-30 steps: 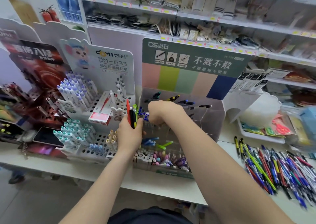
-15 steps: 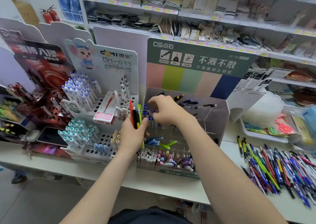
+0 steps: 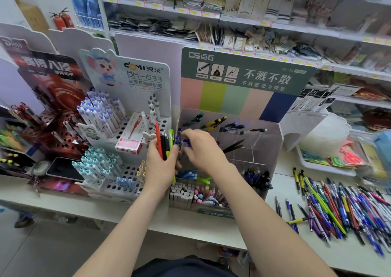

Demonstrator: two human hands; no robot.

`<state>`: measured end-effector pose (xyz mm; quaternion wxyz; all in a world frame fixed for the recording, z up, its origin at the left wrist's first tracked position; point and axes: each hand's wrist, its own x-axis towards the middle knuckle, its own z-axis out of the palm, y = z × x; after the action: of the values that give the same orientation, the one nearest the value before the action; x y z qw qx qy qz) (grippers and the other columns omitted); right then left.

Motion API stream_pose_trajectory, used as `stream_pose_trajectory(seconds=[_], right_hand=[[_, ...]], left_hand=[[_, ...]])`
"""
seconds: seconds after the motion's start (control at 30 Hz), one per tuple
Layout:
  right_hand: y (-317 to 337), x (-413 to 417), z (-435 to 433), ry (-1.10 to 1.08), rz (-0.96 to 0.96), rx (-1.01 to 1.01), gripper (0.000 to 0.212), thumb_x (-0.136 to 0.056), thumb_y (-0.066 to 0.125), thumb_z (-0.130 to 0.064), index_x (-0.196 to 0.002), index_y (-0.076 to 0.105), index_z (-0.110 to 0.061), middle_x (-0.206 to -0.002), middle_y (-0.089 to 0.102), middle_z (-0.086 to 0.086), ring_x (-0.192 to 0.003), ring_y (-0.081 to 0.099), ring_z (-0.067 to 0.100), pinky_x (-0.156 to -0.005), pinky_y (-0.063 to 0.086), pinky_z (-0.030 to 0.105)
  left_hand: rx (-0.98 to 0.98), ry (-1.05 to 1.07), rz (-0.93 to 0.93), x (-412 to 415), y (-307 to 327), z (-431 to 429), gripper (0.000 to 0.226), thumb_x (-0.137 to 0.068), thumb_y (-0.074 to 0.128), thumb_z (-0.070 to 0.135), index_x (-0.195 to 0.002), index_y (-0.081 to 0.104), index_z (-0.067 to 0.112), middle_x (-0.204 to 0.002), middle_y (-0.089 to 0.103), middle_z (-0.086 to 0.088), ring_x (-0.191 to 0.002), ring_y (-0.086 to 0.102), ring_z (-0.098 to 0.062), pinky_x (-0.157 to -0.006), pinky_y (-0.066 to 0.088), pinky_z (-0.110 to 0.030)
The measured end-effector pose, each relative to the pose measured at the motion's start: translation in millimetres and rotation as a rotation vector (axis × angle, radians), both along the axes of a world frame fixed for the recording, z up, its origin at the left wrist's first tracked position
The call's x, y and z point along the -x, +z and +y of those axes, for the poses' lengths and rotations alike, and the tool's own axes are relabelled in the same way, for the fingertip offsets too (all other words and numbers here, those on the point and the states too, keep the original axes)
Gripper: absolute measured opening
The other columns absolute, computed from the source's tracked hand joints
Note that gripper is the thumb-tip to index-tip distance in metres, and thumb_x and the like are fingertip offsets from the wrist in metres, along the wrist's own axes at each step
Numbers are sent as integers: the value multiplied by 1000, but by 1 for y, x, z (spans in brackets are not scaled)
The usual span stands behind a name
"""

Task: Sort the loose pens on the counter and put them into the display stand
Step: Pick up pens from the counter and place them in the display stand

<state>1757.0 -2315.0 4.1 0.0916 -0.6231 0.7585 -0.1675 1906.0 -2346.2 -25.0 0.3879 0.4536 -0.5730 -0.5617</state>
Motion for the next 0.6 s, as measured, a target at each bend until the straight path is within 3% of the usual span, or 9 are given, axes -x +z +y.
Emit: stream_pose_trajectory(seconds=[0.07,0.13,0.23,0.3,0.37,0.43,0.53,0.6], right_hand=[[2,3,6,-63,-69,44,53,-100,68,-20,-150,53,-13,-136,66,12,-126,59,32,-105,51,47],[3,1,13,-104,-100,197,47,-99,68,-24,-144,62,-11,-134,69,8,-124,63,27,-105,52,44],[8,-15,25,-280,-293,479,21,-102,65,-26,-115,77,-15,-102,76,-4,-92,69,9,-86,56,29],[13,-23,32,-350,-536,427,18,-102,66,-36,-104,78,-23,-84,75,-11,-78,70,3,-77,57,26],[16,-27,39,-361,-781,313,17,-101,68,-41,-105,77,-27,-80,76,-6,-72,71,9,-75,61,37],[19,-30,46,-351,-1073,321,15,-104,67,-33,-105,75,-21,-83,77,2,-62,69,22,-65,61,46],[22,-23,53,-488,-1067,479,18,-110,56,-34,-113,68,-22,-85,78,-1,-76,73,12,-76,58,35],[24,-11,59,-519,-1107,595,24,-113,45,-39,-123,60,-23,-73,71,2,-69,73,19,-70,58,33]], left_hand=[[-23,-50,59,-1,6,2,21,-107,63,28,-123,51,21,-95,76,-8,-64,68,-25,-56,59,-36],[-50,-93,105,-1,10,2,23,-108,61,30,-124,49,19,-99,77,-8,-64,67,-25,-55,57,-36],[-99,-169,163,-1,18,4,25,-108,60,34,-124,50,16,-96,77,-7,-64,65,-26,-53,55,-36],[-139,-244,184,-2,22,5,25,-109,59,33,-123,53,14,-82,71,-7,-60,61,-26,-49,51,-35],[-155,-338,191,-3,25,7,26,-109,57,32,-124,54,11,-73,64,-9,-55,58,-24,-46,48,-32],[-151,-395,185,-4,27,8,24,-110,57,30,-124,54,10,-74,65,-9,-56,60,-24,-46,48,-31],[-115,-354,123,-4,28,8,20,-109,60,29,-119,58,12,-85,73,-4,-68,70,-29,-50,54,-34],[-65,-302,81,-3,25,8,15,-108,61,28,-115,60,15,-89,74,-3,-73,71,-30,-54,57,-37]])
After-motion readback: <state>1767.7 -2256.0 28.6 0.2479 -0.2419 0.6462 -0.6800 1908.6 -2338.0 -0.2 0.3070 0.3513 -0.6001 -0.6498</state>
